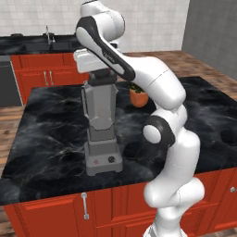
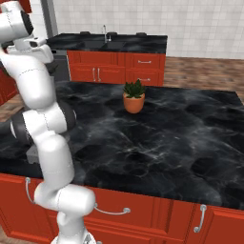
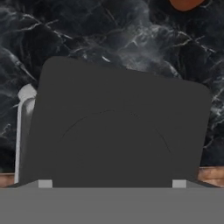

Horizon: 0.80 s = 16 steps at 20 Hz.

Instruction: Open the blender lid, put the peach in the blender, close the lid, and start the blender.

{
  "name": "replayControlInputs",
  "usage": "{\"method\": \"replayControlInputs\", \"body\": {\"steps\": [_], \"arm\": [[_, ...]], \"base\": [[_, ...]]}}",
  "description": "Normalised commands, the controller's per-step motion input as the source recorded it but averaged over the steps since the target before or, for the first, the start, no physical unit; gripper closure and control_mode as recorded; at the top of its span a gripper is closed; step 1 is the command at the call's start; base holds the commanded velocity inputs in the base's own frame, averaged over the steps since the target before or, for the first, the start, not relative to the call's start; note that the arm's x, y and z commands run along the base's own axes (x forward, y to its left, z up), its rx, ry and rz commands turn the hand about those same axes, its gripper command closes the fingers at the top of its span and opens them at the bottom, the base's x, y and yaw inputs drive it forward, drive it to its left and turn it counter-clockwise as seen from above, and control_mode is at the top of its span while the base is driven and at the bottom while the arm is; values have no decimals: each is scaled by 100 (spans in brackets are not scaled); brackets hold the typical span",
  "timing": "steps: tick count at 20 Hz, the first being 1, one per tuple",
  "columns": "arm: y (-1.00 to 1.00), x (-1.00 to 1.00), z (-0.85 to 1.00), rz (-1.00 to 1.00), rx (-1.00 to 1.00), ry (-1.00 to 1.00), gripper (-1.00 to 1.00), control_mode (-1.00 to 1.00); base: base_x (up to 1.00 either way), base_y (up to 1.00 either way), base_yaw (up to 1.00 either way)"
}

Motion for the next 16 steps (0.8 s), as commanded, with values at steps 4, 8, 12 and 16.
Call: {"method": "replayControlInputs", "body": {"steps": [4, 8, 12, 16], "arm": [[0, 0, -29, 3, 4, 3, 100, -100], [0, 0, -17, 2, 6, 2, 100, -100], [0, 0, -13, 1, 5, 0, 100, -100], [0, -3, -13, 1, 8, 0, 100, -100]], "base": [[0, 0, 0], [0, 0, 0], [0, 0, 0], [0, 0, 0]]}}
